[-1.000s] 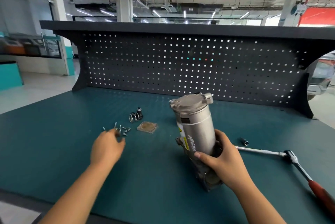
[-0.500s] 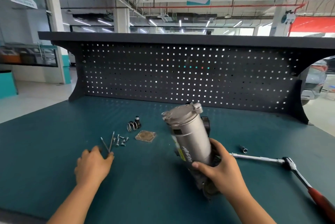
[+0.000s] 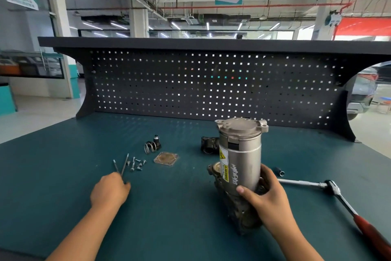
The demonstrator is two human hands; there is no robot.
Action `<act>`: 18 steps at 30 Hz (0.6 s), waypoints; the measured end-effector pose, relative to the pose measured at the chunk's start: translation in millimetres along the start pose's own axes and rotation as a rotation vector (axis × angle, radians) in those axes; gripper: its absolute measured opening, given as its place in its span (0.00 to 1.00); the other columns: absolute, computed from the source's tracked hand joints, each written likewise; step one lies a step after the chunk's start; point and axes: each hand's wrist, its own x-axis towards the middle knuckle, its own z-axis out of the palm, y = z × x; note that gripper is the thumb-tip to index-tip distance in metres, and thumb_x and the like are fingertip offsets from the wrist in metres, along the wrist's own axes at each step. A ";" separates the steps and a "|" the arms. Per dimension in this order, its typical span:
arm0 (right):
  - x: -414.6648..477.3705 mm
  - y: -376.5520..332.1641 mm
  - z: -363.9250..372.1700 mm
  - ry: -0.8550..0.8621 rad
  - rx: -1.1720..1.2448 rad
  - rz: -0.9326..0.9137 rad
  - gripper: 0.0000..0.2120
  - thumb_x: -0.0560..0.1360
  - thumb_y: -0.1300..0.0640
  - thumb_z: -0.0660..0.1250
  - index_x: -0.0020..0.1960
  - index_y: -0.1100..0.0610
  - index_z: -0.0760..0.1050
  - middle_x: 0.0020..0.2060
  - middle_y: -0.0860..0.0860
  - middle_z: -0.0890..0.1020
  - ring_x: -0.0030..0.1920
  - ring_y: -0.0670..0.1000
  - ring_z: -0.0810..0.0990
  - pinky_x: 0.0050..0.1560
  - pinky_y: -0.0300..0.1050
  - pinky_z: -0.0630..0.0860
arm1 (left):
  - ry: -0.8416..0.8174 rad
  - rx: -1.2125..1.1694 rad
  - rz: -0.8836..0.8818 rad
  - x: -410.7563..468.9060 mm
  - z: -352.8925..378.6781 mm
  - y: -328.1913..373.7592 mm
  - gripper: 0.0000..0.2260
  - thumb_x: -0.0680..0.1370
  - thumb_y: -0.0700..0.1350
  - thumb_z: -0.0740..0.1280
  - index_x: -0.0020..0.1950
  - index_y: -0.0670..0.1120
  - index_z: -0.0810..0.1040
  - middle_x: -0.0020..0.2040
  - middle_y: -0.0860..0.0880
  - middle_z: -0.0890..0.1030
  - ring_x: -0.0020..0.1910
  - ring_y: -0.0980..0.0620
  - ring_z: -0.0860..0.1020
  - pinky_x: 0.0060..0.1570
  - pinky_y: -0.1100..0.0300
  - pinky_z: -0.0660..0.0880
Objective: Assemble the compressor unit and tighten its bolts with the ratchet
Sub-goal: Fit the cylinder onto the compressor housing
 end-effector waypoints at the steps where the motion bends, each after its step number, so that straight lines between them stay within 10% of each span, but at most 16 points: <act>1: -0.2 0.5 0.9 -0.001 0.003 0.002 0.28 0.61 0.63 0.79 0.54 0.43 0.72 0.50 0.40 0.81 0.48 0.36 0.79 0.47 0.33 0.73 | 0.032 -0.006 -0.001 0.9 -3.2 0.6 0.11 0.77 0.51 0.64 0.47 0.43 0.76 0.41 0.44 0.76 0.42 0.43 0.77 0.36 0.58 0.71; 12: -2.9 -6.2 1.8 0.007 0.045 0.023 0.28 0.57 0.51 0.78 0.55 0.42 0.73 0.49 0.38 0.82 0.49 0.36 0.78 0.44 0.26 0.71 | 0.707 -0.473 0.395 -8.8 -100.2 38.5 0.08 0.78 0.42 0.64 0.42 0.38 0.75 0.33 0.36 0.78 0.31 0.38 0.73 0.32 0.53 0.66; 18: -4.4 -9.2 0.5 -0.002 0.053 0.028 0.29 0.57 0.52 0.79 0.54 0.42 0.73 0.49 0.39 0.82 0.49 0.35 0.78 0.45 0.25 0.71 | 0.553 -0.896 0.796 -64.5 -163.9 105.5 0.09 0.80 0.50 0.58 0.40 0.58 0.72 0.32 0.56 0.78 0.31 0.58 0.76 0.31 0.65 0.72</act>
